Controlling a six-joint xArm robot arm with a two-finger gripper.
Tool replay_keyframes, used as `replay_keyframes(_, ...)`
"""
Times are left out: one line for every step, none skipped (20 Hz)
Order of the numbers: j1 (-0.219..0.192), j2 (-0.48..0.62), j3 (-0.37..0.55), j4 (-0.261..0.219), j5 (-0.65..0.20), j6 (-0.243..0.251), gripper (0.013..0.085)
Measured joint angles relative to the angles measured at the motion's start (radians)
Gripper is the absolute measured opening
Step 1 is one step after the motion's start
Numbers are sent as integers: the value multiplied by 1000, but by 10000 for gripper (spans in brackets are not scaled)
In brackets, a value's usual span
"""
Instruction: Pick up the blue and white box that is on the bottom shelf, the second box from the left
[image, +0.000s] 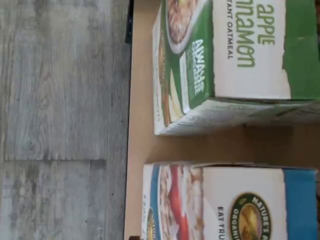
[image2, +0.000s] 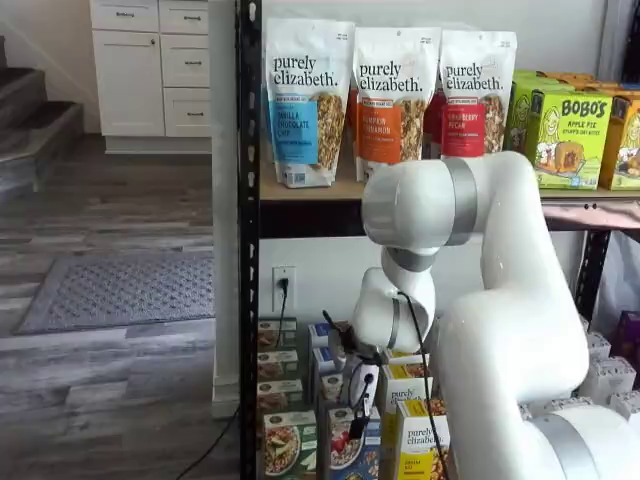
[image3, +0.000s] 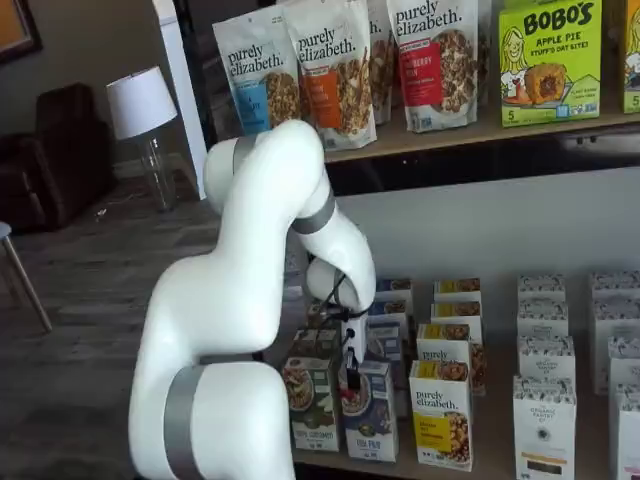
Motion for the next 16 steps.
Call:
replay_keyframes(0,4,-5,0,-1,0,850)
replay_keyframes(-1,9,-10,-4,-2,3,850)
replay_keyframes(-2,13,-16,-12,0,10,850)
replay_keyframes(-2,17,-21,-24,2,20,850)
replay_keyframes(-3,22,-28,-39,5,32,850)
replay_keyframes(-4,25,-33,-49,8,40,850)
replay_keyframes(-5,30,-40,-60,13,50,850)
replay_keyframes(-6,35,-47,-70,21,59,850)
replay_keyframes(-7,41,-56,-84,31,71,850)
replay_keyframes(-7,46,-63,-96,40,81,850)
replay_keyframes(-8,51,-71,-108,51,91,850)
replay_keyframes(-8,54,-78,-114,61,97,850)
replay_keyframes(-8,57,-82,-117,68,100,850)
replay_keyframes(-8,58,-85,-121,73,104,850)
replay_keyframes(-8,59,-86,-126,76,108,850)
replay_keyframes(-7,60,-85,-128,76,110,850)
